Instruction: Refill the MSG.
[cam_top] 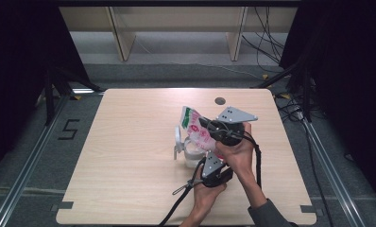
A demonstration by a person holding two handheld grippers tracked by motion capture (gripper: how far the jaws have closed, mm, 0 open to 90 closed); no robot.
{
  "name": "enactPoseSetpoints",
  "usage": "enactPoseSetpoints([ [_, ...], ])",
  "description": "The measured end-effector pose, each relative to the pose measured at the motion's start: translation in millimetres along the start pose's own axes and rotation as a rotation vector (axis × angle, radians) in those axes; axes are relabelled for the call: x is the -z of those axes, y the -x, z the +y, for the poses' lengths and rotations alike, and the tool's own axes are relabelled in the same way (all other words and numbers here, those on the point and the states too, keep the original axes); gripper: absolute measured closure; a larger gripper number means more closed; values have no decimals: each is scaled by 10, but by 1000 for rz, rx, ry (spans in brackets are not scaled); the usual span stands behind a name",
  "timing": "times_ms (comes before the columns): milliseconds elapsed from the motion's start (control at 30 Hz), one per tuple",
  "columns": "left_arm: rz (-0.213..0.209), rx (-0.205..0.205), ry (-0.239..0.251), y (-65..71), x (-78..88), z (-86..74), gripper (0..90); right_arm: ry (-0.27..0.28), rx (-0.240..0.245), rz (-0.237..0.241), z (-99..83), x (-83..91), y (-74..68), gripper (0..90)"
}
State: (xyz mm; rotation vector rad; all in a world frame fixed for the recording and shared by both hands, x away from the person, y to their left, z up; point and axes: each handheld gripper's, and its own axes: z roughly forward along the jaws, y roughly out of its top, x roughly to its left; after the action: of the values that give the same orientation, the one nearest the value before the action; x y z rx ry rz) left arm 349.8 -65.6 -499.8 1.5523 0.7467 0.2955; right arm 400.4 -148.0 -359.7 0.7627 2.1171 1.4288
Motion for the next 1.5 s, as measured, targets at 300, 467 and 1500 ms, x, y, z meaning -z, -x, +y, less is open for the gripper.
enactPoseSetpoints([
  [300,10,1,-4,6,-9,5,795,10,-4,-12,-1,-21,14,900],
  [467,1,4,6,-4,-18,6,795,-1,5,0,9,-21,15,900],
  [1500,-1,7,7,-16,-17,31,794,-3,5,10,17,-55,-13,900],
])
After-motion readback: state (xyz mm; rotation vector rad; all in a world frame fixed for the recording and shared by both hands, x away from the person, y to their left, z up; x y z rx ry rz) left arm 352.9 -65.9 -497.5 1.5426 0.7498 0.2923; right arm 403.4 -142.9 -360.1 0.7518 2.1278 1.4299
